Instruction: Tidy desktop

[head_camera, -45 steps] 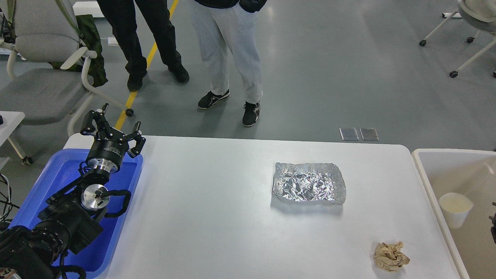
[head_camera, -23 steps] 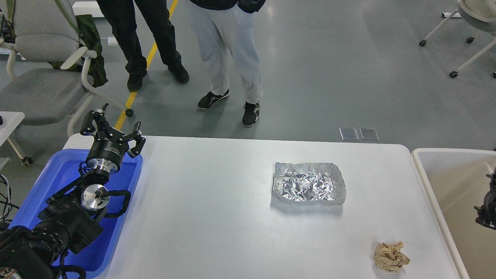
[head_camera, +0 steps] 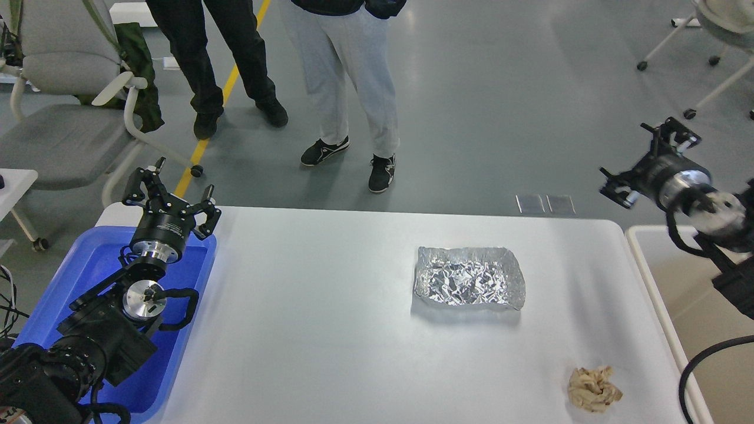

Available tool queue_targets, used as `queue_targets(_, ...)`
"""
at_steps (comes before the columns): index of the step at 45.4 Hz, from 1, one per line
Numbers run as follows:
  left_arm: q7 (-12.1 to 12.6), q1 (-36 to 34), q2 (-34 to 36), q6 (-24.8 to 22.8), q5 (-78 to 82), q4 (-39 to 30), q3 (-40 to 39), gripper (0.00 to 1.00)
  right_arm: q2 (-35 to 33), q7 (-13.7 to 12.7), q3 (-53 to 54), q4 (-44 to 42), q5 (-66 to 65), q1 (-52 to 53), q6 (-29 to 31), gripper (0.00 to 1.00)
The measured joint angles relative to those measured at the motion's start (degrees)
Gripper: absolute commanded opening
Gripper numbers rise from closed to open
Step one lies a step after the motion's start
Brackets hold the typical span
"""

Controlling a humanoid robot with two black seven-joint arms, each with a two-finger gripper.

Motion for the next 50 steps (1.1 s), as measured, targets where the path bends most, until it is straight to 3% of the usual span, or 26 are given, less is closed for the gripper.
queue_targets(23, 0.00, 0.01, 0.01, -0.06, 0.01, 0.00, 0.00, 1.00, 16.10, 0.13, 5.97, 0.20, -0.13, 1.27, 0.10, 1.00)
queue_targets(50, 0.00, 0.00, 0.01, -0.08, 0.00, 0.01, 0.00, 1.00, 19.94, 0.15, 6.67, -0.44, -0.07, -8.82, 10.04, 1.00)
